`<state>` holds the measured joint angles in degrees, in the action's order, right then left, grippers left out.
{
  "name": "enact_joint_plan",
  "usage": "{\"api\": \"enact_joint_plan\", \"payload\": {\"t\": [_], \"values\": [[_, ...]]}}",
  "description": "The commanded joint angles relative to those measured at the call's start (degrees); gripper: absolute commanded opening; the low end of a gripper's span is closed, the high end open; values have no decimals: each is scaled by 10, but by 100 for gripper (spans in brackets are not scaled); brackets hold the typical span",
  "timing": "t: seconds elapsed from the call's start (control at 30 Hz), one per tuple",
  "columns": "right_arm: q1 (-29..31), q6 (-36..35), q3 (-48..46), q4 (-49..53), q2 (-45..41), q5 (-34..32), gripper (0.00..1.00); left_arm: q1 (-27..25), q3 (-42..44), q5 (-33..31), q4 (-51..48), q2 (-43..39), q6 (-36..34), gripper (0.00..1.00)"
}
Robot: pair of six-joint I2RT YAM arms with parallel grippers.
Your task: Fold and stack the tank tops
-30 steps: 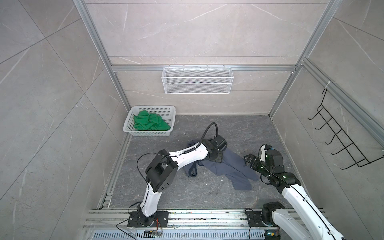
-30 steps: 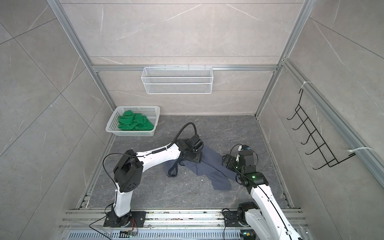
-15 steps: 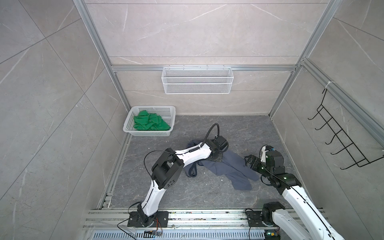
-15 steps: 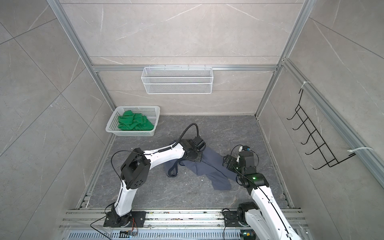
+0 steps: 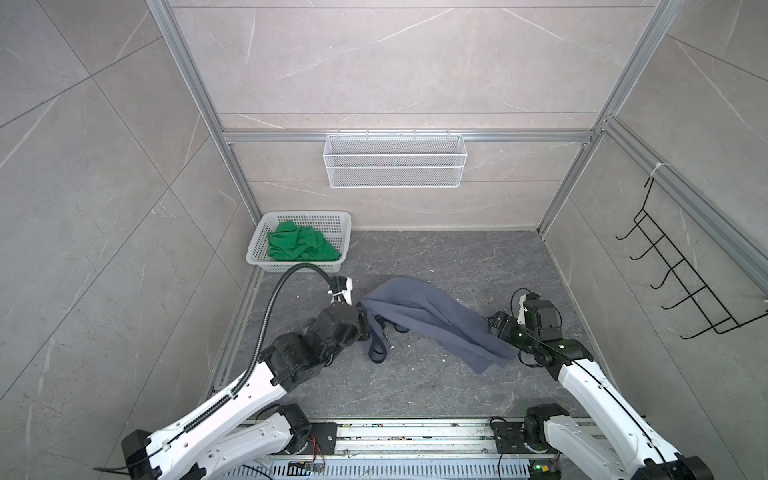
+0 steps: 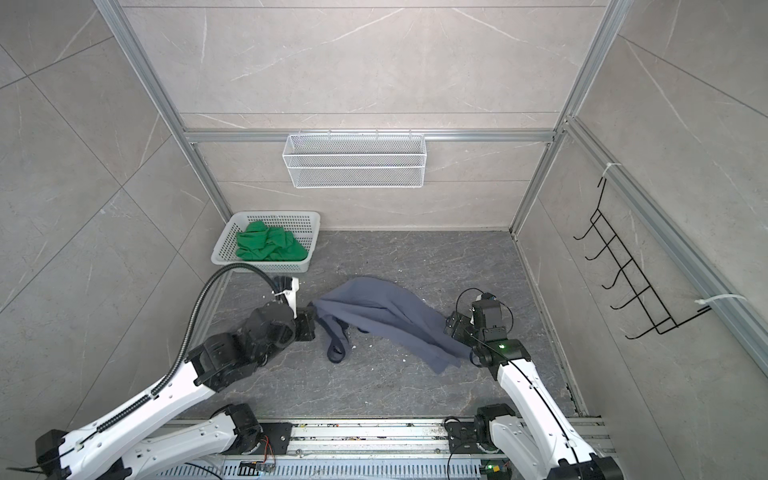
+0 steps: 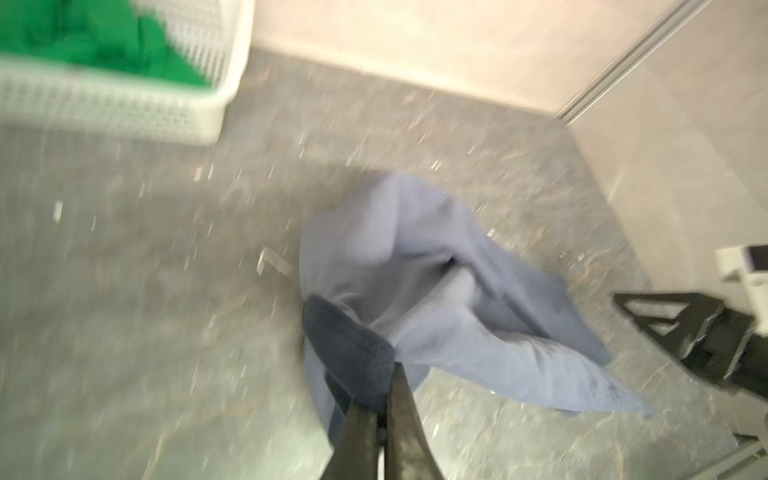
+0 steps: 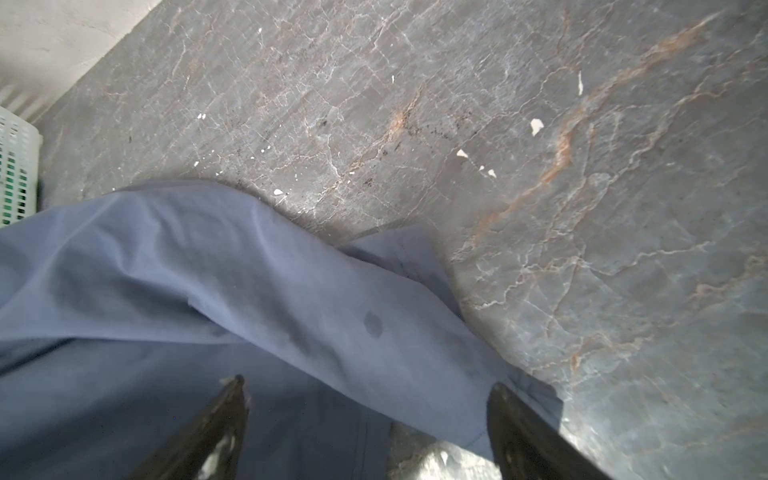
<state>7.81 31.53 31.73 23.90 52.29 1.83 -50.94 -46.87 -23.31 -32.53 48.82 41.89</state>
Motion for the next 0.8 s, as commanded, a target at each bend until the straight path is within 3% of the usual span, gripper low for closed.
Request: {"api": "enact_joint_plan", "payload": {"t": [0.0,0.1,0.23,0.33,0.4,0.47,0.53,0.67,0.77], "values": [[1,3,10,-25,18,6,90,2,101,61,-60,-26,118,7],[2,11,10,-35,34,13,90,1,144,101,-47,-36,151,21],[1,7,20,-25,40,15,89,1,85,-2,-132,-25,154,54],[2,3,20,-11,31,1,89,17,16,-67,-102,7,67,65],[2,2,19,-1,25,-10,89,62,-30,-24,-41,63,-15,70],[1,4,18,7,21,-17,89,137,-65,131,44,136,-77,75],[1,11,19,21,21,-27,89,193,-112,266,105,242,-85,76],[1,25,15,40,25,-39,89,201,-305,288,7,474,-125,76],[0,39,3,45,28,-49,88,201,-399,280,-23,594,-144,79]]}}
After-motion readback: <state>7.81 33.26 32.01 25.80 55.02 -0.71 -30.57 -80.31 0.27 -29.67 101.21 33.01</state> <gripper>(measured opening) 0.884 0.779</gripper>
